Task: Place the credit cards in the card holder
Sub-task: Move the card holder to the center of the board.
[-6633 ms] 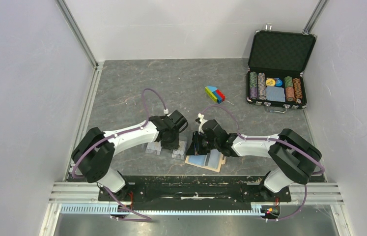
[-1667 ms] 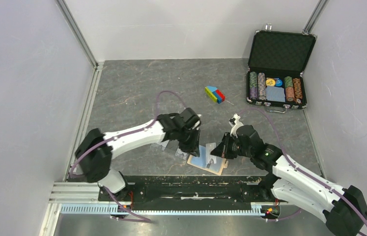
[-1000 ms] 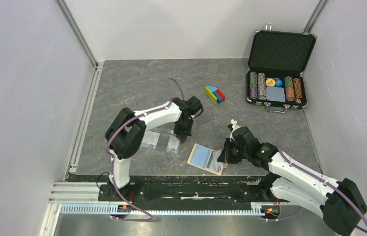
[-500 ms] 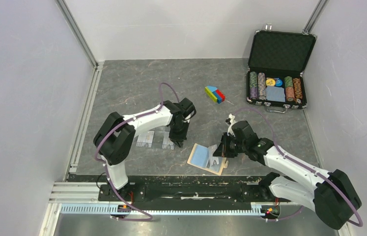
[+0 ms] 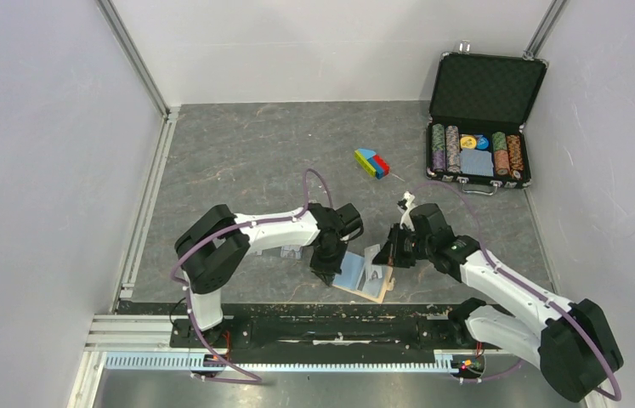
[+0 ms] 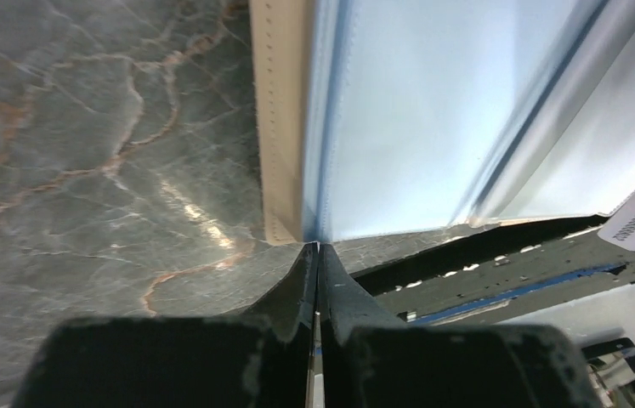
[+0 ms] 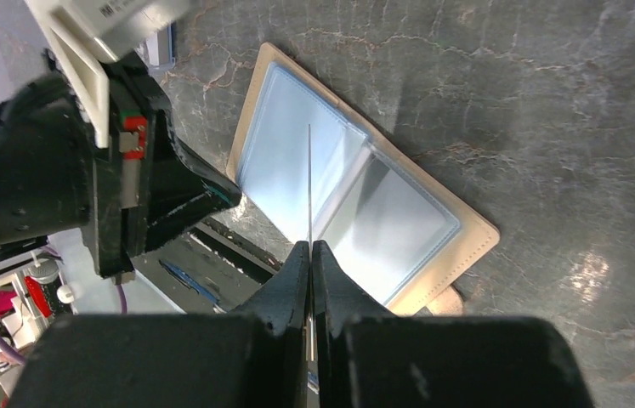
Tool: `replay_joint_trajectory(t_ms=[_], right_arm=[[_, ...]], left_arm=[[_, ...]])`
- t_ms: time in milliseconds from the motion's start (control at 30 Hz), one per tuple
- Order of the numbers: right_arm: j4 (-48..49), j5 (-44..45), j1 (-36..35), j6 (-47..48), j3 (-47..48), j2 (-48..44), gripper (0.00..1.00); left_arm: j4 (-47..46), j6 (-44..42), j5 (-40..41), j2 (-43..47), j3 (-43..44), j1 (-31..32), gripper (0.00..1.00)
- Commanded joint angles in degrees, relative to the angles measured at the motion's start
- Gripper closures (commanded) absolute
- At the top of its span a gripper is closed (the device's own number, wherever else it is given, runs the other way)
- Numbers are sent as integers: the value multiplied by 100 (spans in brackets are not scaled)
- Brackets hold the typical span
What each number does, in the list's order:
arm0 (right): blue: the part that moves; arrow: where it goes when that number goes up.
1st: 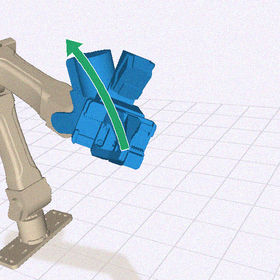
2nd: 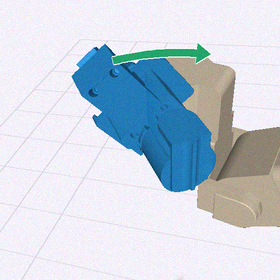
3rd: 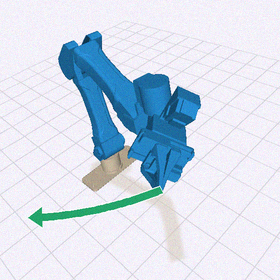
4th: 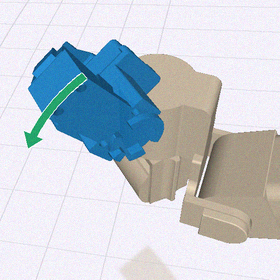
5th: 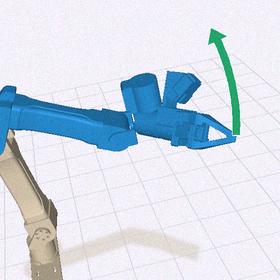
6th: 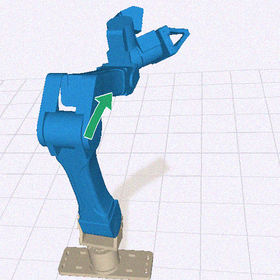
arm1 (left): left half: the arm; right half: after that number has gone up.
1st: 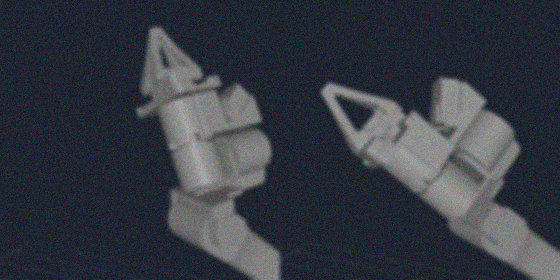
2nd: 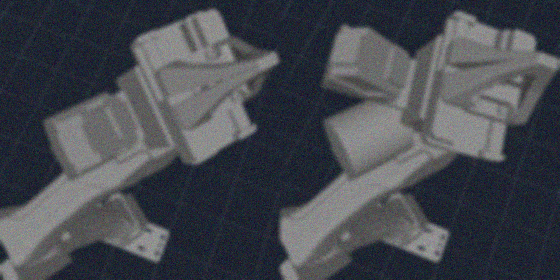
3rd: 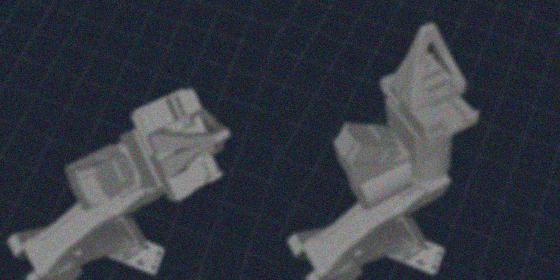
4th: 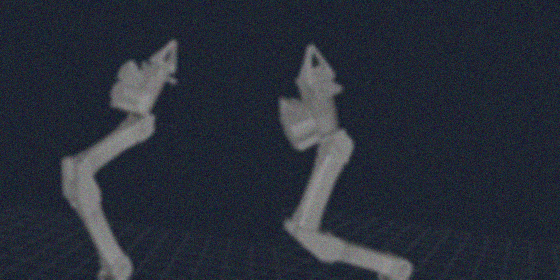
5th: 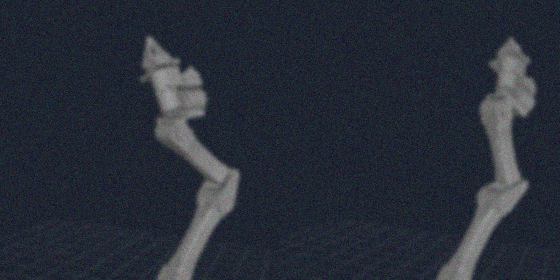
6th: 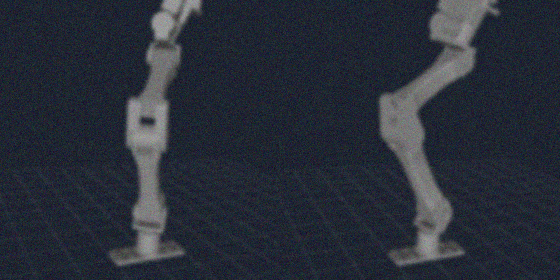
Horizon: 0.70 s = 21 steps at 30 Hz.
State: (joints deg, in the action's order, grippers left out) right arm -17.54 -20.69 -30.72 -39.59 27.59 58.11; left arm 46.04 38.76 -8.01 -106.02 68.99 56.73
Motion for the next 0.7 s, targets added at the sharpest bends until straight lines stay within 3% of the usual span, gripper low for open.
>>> replay_joint_trajectory(t_ms=[0, 133, 400, 667], right_arm=[[-98, -142, 186, 132, 107, -239, 100], [-152, -184, 270, 175, 88, -300, 100], [-442, -132, 297, 413, 82, -335, 100], [-716, 99, 296, 595, 7, -359, 100]], left_arm=[[-492, 652, -392, 167, -101, 65, 95], [-490, 668, -414, 114, 47, 104, 94], [293, 185, 332, 162, 369, -187, 86], [700, -199, 775, -193, 452, -487, 83]])
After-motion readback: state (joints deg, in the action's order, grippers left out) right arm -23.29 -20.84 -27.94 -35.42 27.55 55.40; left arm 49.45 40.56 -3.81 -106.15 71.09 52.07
